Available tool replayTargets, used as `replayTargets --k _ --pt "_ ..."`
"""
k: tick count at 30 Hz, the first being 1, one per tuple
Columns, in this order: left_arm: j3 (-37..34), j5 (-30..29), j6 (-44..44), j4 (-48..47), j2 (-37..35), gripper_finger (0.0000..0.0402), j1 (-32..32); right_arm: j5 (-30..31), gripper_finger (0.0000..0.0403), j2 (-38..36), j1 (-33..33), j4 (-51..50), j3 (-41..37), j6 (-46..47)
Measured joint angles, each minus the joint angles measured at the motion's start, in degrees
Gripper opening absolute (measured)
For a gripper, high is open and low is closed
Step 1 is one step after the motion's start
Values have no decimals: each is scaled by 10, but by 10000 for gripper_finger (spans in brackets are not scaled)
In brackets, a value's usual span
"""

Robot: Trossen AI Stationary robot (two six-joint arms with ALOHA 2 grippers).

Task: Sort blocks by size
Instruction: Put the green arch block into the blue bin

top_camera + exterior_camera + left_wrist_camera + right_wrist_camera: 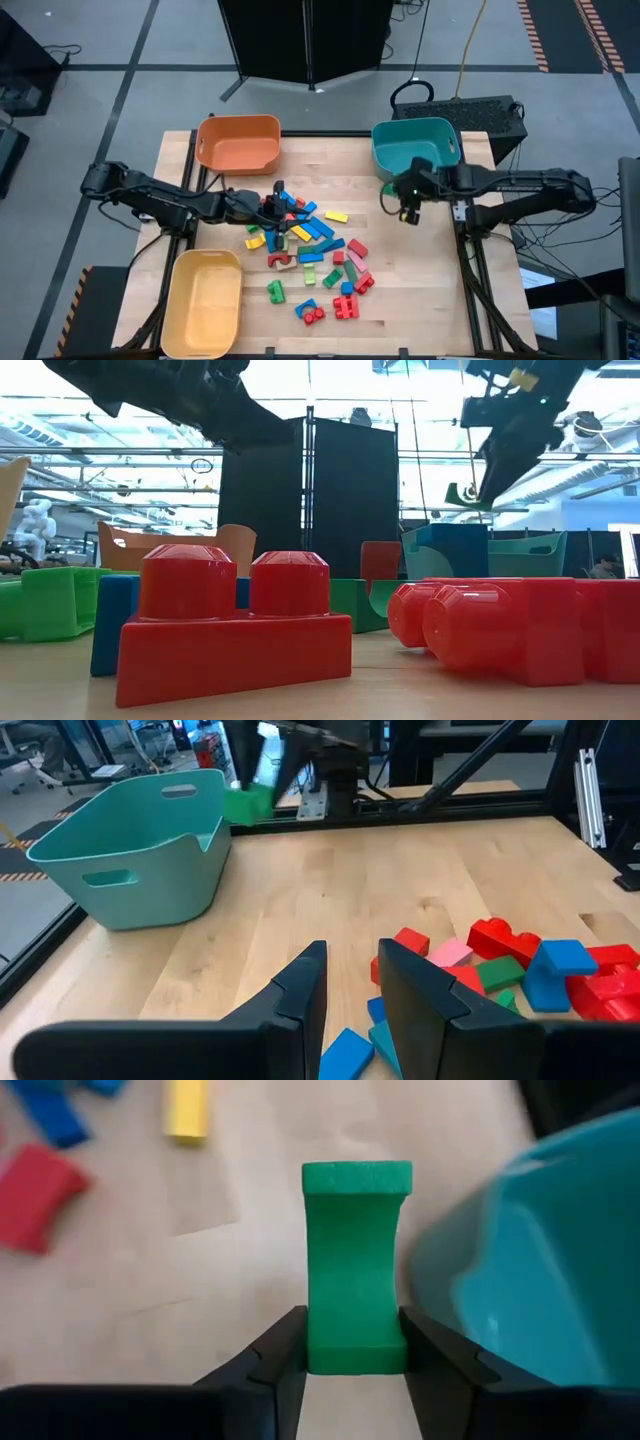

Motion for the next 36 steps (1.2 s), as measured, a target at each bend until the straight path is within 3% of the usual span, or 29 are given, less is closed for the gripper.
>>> replayTargets --k 13,20,29,36 --pt "0 0 1 31 60 93 0 13 132 3 -188 81 0 -10" --pt "0 0 2 40 78 93 0 8 132 45 -299 86 0 28" --pt "0 -9 6 38 79 93 0 -62 132 129 -374 129 0 15" --pt "0 -28 6 34 79 93 0 -68 132 203 -409 132 0 12"
